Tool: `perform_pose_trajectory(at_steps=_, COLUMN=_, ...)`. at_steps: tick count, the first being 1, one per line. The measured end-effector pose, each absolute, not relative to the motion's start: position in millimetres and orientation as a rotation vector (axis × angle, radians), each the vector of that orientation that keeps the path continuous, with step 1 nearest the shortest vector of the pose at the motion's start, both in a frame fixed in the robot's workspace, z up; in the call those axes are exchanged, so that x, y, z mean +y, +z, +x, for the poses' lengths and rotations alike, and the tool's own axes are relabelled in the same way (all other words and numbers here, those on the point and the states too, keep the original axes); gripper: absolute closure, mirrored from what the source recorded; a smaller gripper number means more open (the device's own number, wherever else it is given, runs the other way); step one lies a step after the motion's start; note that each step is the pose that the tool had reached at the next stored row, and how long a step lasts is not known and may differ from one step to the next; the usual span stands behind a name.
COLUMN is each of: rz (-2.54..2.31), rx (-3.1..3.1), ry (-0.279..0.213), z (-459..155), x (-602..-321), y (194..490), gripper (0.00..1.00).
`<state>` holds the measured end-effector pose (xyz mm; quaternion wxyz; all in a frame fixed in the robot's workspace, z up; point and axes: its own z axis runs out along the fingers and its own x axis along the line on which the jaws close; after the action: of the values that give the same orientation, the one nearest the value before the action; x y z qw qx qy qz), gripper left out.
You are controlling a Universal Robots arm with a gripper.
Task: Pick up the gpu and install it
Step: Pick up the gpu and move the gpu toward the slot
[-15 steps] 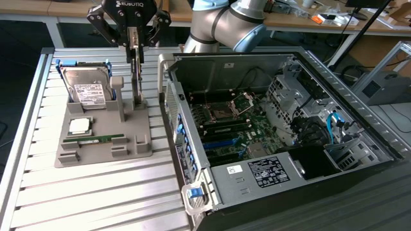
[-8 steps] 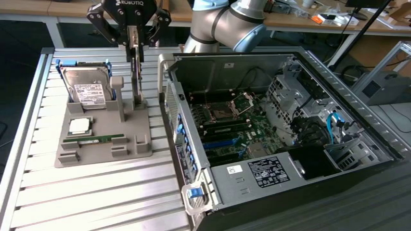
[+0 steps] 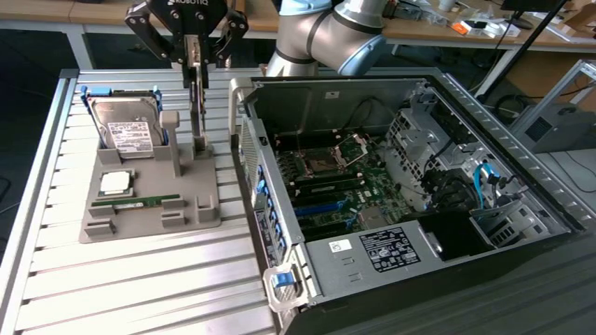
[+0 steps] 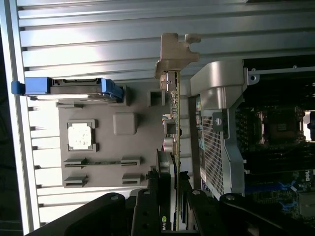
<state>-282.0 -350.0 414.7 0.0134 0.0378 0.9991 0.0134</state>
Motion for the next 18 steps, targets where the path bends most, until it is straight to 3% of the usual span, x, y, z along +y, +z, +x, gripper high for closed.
perform_pose_trajectory(at_steps=18, rz=0.118, rx=3.112, ry=0.047, z=-282.0, x=-350.0, y=419.8, gripper=0.73)
